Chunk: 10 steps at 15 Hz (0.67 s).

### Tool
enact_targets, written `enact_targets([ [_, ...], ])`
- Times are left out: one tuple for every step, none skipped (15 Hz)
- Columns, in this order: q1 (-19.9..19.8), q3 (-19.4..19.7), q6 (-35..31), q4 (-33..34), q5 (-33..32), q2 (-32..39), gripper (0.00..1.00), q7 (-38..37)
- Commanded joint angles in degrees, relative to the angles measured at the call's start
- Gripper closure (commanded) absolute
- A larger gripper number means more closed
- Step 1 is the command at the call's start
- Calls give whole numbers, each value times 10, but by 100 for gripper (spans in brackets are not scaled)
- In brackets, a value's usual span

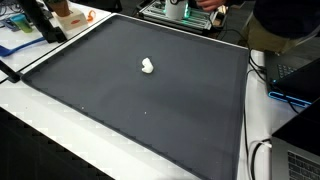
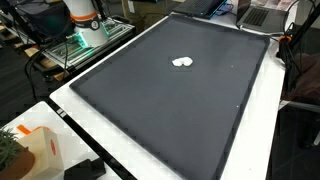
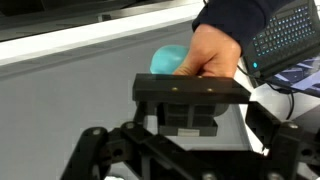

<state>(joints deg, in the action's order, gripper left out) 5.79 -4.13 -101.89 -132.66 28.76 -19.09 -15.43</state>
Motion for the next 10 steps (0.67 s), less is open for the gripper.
enact_targets([
  [-4,-9,-29,-51,25,-52,0,-3],
  [-4,-9,-30,-56,25,-57,0,-1],
  [-4,-10,-31,-60,25,-63,0,0],
  [-4,-10,-31,-64,25,-67,0,1],
  [-4,-10,-31,-67,25,-71,3,1],
  [-4,-10,-31,-69,24,-74,5,0],
  [-4,-10,-31,-71,24,-76,8,1],
  [-4,-10,-32,-72,24,-78,14,1],
  [-4,-10,-32,-72,24,-79,31,1],
  [-4,-10,-31,-72,23,-80,34,1],
])
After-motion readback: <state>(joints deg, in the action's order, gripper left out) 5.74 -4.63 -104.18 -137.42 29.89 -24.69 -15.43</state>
